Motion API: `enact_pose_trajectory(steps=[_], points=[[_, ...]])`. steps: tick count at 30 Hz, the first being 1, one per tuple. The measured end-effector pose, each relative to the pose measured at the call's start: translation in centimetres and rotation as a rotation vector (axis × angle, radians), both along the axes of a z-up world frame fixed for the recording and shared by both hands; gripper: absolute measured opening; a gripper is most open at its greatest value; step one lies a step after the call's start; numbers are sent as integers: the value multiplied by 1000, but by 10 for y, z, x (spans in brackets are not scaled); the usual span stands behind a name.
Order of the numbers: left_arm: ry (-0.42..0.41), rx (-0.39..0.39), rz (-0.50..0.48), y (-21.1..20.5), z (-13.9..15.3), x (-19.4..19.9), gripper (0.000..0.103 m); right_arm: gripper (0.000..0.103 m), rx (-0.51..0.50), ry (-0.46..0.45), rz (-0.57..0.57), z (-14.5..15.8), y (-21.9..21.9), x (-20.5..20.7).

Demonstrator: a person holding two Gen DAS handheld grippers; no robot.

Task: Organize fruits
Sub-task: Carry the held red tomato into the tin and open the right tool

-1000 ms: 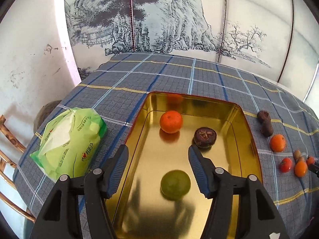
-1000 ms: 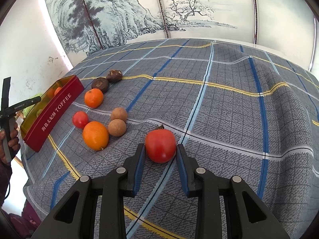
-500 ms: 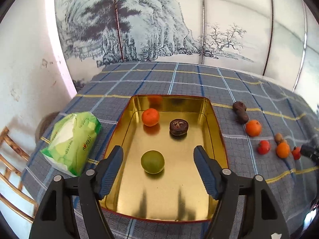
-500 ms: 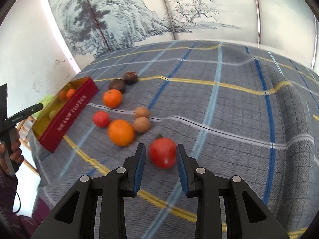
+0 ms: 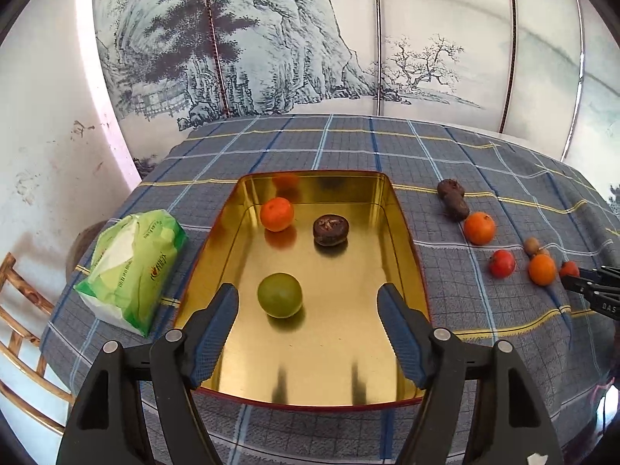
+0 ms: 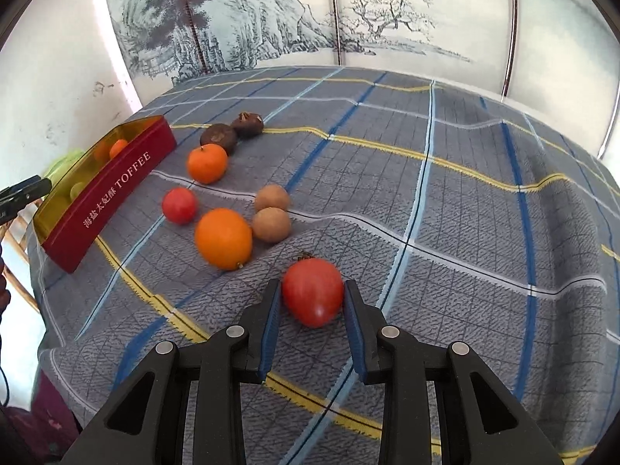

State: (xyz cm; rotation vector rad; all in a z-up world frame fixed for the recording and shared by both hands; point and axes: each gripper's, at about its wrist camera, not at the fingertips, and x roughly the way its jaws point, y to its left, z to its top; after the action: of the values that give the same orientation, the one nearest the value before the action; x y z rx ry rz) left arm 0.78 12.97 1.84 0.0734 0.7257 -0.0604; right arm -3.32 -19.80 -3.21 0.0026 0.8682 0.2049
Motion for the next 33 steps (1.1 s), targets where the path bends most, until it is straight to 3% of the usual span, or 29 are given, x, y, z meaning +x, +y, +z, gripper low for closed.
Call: enact_pose_trajectory(steps=[3,7,11,16,22,26,33], points=[[-13,7,0,-2,3,-5,70,32,9,-6,-12,4,1,-1],[-24,-2,12,2,8,-12,70,32,47,-59,26,34,11,-8],[-29,-16,35,11,12,-21,70,32,80,-108,118,67,44,-5],[-30,-12,68,25,15,-32,73,32,123,-114,238,86,96,14],[-34,15,110,41,16,-40,73,32,156,-86,372,89,166,44],[-24,-9,137,53,15,-42,79,32,172,-25,424,77,203,72],[-30,-3,157,64,16,-47,80,32,159,81,486,58,261,109]])
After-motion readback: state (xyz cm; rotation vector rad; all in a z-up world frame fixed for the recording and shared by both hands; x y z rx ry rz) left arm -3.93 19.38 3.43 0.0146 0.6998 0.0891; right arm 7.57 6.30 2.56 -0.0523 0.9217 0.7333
